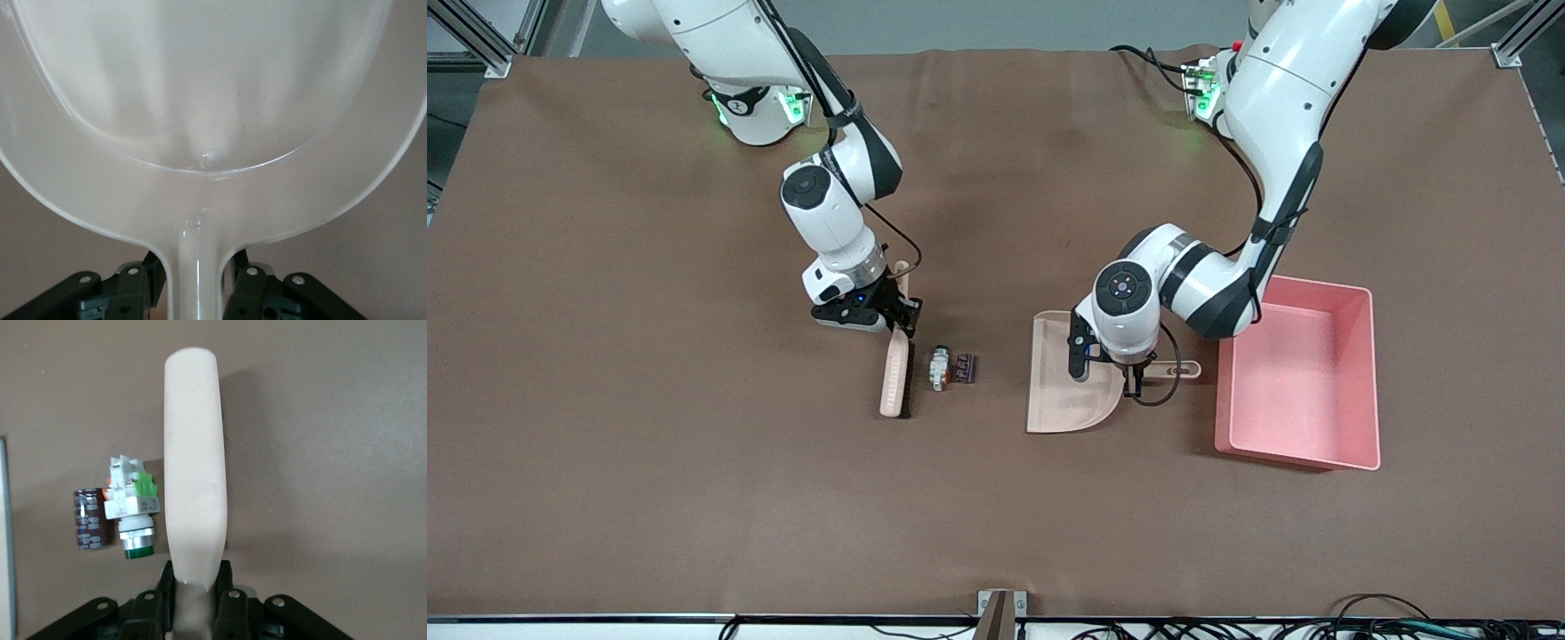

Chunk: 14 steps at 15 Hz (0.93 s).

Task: Clean e-waste and dump in bin
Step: 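Sweep the switch and capacitor into the dustpan with the right gripper's brush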

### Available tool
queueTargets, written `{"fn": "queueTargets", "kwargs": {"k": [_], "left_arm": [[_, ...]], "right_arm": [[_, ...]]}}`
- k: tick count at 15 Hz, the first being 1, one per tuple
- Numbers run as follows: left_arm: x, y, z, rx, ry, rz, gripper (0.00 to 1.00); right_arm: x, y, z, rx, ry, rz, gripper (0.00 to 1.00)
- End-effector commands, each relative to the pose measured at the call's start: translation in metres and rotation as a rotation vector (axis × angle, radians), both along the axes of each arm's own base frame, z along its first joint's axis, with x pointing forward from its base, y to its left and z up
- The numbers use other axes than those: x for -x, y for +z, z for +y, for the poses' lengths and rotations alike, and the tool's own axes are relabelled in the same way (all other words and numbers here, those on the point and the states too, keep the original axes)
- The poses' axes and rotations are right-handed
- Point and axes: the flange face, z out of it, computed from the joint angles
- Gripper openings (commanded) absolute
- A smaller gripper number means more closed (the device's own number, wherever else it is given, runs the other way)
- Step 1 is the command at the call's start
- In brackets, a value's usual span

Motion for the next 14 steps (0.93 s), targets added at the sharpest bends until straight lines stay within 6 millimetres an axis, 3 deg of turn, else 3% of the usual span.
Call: {"fn": "queueTargets", "kwargs": {"k": [1,9,14], "left_arm": [[0.0,0.003,-0.002,0.019,0.0,0.008,0.38],[0.0,0.002,-0.004,0.019,0.007,0.006,0.37],[0.001,0.0,-0.004,0.019,0.015,0.007,0.36]], "right_arm": [[-0.001,-0.003,0.009,0.026,0.014,0.063,0.0],[0.017,-0.012,0.045,0.05,0.066,0.126,0.0],[0.017,-0.01,0.074,0.002,-0.007,0.136,0.0]]}}
